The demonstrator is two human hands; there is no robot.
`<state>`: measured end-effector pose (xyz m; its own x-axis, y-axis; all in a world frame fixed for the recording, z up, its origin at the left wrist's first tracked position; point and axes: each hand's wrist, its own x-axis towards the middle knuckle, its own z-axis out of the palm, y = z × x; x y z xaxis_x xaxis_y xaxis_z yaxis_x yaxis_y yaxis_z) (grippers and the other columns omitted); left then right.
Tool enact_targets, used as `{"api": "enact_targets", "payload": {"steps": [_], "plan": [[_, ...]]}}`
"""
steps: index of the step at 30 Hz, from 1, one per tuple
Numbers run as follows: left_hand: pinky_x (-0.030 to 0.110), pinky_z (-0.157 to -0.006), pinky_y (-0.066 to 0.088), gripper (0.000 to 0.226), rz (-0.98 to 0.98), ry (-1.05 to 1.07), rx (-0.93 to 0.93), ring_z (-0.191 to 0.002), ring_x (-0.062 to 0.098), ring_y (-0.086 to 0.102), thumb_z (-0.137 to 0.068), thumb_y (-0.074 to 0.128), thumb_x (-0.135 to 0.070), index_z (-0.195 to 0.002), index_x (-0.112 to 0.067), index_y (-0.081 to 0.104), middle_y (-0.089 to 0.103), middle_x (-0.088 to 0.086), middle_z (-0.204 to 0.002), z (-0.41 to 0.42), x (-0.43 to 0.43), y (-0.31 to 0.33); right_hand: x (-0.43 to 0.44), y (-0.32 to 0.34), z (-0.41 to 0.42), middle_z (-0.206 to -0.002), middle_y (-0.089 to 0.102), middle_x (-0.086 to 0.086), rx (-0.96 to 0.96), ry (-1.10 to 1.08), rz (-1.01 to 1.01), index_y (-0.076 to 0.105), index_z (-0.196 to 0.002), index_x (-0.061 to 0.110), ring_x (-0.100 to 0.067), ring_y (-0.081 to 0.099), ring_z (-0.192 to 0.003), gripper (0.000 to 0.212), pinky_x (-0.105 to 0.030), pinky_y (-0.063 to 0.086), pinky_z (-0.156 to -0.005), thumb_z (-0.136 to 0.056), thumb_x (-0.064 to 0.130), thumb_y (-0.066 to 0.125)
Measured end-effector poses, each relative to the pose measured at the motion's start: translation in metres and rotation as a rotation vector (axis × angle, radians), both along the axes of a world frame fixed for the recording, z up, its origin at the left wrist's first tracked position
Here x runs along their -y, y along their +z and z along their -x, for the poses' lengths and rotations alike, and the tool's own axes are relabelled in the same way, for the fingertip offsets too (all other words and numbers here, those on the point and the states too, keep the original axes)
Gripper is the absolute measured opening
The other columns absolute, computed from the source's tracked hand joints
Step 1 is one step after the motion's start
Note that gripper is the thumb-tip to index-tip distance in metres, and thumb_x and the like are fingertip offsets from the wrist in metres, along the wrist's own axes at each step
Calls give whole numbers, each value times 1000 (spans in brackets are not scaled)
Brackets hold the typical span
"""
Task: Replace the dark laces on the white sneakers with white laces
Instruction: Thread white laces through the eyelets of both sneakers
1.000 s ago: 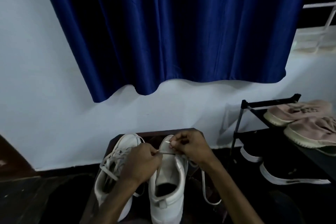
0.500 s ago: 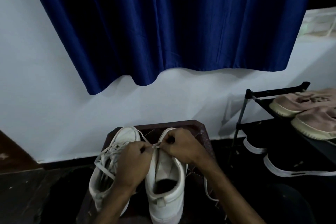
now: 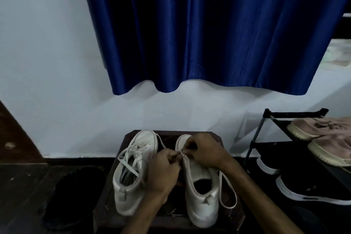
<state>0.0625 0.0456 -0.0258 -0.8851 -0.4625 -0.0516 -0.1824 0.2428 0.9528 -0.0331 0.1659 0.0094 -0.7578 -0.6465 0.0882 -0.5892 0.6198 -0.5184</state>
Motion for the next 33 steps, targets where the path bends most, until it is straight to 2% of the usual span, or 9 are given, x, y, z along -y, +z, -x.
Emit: {"api": "enact_targets", "payload": {"steps": [4,6,8,12,19,23,26,30,33], "plan": [[26,-72,49,5,246,68,-26,-80,12,65,-86,64,-15,-84,-18,66,69,-9,-80,6,-7,-6,-16,3,-16,-76,67,2,84,-72,32,70,-78,13,-3,60,-72,43,-25,47,-74,-99,43,47],[30,-76,49,2,237,67,-11,-83,14,64,-86,62,-19,-87,-18,63,69,-6,-85,4,-13,-9,-23,-3,-32,-91,60,11,130,-64,77,65,-87,26,2,55,-87,34,-19,42,-79,-92,56,49],[40,-76,55,2,33,61,-37,-83,17,66,-87,62,-20,-88,-18,61,70,-2,-87,-1,-15,-16,-26,-15,-45,-106,53,15,80,-137,139,62,-105,29,5,51,-101,38,-9,38,-83,-81,59,63],[44,-60,59,9,-636,97,-43,-82,30,70,-100,49,-11,-99,-3,52,69,19,-95,-13,-13,-21,-34,-26,-47,-107,41,13,-46,-261,223,54,-97,27,-5,47,-103,38,-7,38,-78,-70,35,79],[34,-86,54,14,-991,350,-384,-96,28,70,-103,41,-7,-96,-2,51,71,23,-101,-24,-22,11,-32,-31,-47,-106,45,12,-49,-284,225,55,-75,34,-15,51,-104,24,-29,49,-87,-62,49,70],[35,-73,56,18,-1118,382,-610,-65,20,66,-104,37,-11,-90,-10,49,60,6,-67,-25,6,49,-33,-30,-47,-107,49,11,-18,-279,255,55,-72,33,-10,54,-99,24,-25,48,-85,-70,28,78],[20,-50,40,19,-768,383,-661,-53,8,42,-100,45,-12,-86,-19,54,49,-2,-63,-28,19,56,-32,-32,-47,-109,49,12,2,-288,276,56,-73,29,-4,53,-98,24,-17,46,-81,-72,22,80],[24,-65,47,14,484,45,-332,-74,1,60,-95,55,-42,-99,-29,57,65,-11,-85,-25,5,10,-31,-33,-47,-109,50,9,-3,-289,280,59,-79,24,4,51,-97,21,-1,36,-76,-74,21,79],[35,-79,48,24,718,-80,-93,-97,16,62,-96,47,-44,-108,-26,58,61,-7,-104,-16,1,-20,-31,-33,-47,-108,52,6,3,-292,285,60,-85,22,5,52,-97,21,-1,36,-76,-73,19,77]]}}
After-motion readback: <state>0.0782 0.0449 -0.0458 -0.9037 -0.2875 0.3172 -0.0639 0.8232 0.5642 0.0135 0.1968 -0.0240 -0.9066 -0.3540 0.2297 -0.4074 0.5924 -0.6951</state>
